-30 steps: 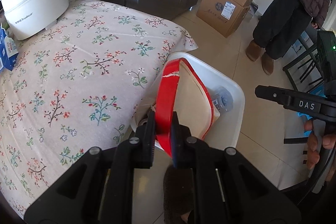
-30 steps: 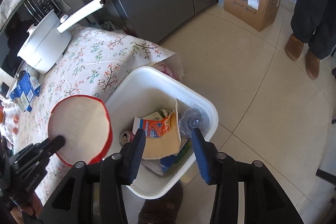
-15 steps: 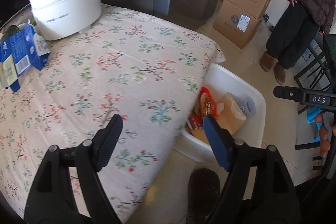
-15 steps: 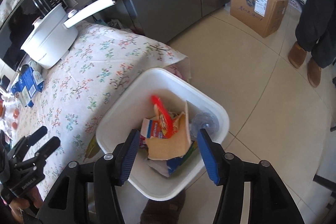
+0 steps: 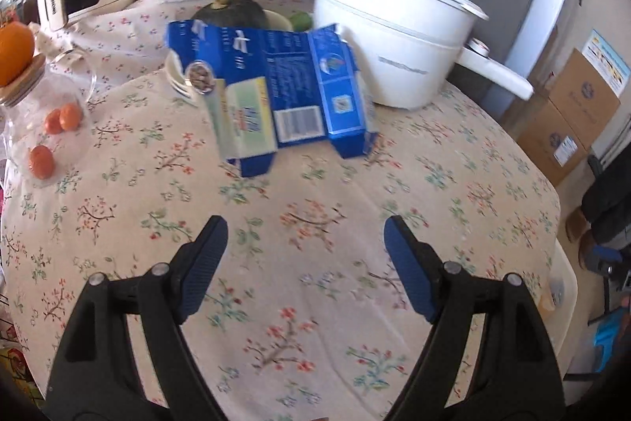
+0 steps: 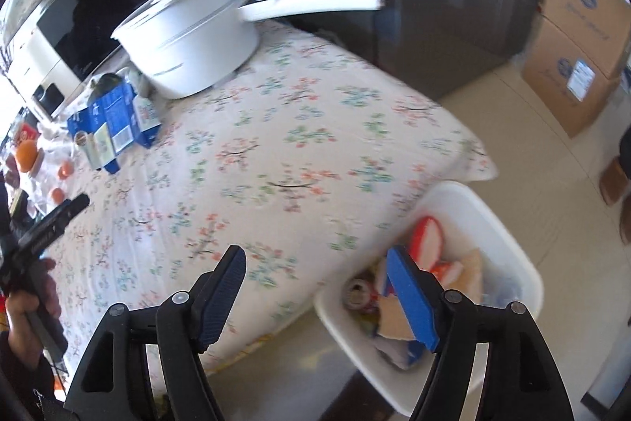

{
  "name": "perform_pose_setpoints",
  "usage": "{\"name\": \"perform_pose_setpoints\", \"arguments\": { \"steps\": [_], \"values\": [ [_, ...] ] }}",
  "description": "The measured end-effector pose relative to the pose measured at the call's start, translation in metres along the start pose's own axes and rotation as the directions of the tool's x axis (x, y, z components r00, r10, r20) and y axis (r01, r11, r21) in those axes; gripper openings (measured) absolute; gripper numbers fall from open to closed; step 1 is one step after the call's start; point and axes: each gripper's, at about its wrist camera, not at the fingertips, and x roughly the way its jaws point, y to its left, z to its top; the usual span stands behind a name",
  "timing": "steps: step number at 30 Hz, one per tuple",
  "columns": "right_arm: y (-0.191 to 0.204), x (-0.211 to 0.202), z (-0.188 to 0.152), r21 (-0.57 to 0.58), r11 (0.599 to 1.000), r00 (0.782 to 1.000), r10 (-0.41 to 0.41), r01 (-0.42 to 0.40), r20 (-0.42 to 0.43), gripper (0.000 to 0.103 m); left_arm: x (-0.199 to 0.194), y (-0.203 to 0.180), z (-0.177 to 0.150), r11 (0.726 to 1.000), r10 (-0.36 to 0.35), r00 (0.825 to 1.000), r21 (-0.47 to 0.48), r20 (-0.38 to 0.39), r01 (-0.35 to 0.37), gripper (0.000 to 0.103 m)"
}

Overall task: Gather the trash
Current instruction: 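Grasp the blue milk carton with the left gripper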

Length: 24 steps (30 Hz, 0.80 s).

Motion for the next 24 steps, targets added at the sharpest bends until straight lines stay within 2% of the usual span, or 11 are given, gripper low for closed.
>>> {"name": "perform_pose_setpoints", "arguments": {
  "steps": [3, 6, 12, 13, 14, 15, 19, 24],
  "values": [
    [0.027, 0.018, 0.003, -0.061, 0.998, 1.0, -0.004, 0.002, -0.031, 0.076, 0.022, 0.025, 0.01, 0.998, -0.007, 1.0, -0.06, 0.001, 0.008, 0.081],
    [0.047, 0.028, 0.006, -0.103, 0.995, 0.999, 0.002, -0.007, -0.054, 0.076, 0.047, 0.04, 0.021, 0.995, -0.028, 1.0, -0.094, 0.007, 0.029, 0.074],
    [0.065, 0.033, 0.008, -0.147, 0.989, 0.999, 0.0, -0.007, -0.047, 0.076, 0.081, 0.056, 0.033, 0.98, -0.078, 0.997, -0.182, 0.015, 0.079, 0.047],
    [0.066, 0.034, 0.008, -0.147, 0.989, 0.999, -0.002, -0.005, -0.048, 0.076, 0.085, 0.057, 0.033, 0.978, -0.083, 0.996, -0.193, 0.011, 0.084, 0.038],
    [0.065, 0.035, 0.008, -0.146, 0.989, 0.999, -0.004, -0.004, -0.05, 0.076, 0.088, 0.058, 0.035, 0.974, -0.093, 0.996, -0.206, 0.004, 0.092, 0.018],
    [0.064, 0.034, 0.007, -0.143, 0.99, 0.999, -0.005, -0.002, -0.053, 0.076, 0.089, 0.059, 0.036, 0.971, -0.1, 0.995, -0.219, -0.007, 0.096, 0.008],
    [0.054, 0.024, 0.007, -0.118, 0.993, 0.999, -0.009, 0.005, -0.035, 0.076, 0.059, 0.055, 0.044, 0.938, -0.202, 0.978, -0.279, 0.045, 0.206, 0.002],
    [0.037, 0.003, 0.006, -0.063, 0.998, 1.0, 0.006, -0.005, 0.012, 0.076, -0.014, 0.029, 0.06, 0.945, -0.253, 0.959, -0.182, 0.127, 0.273, 0.002]
  ]
}}
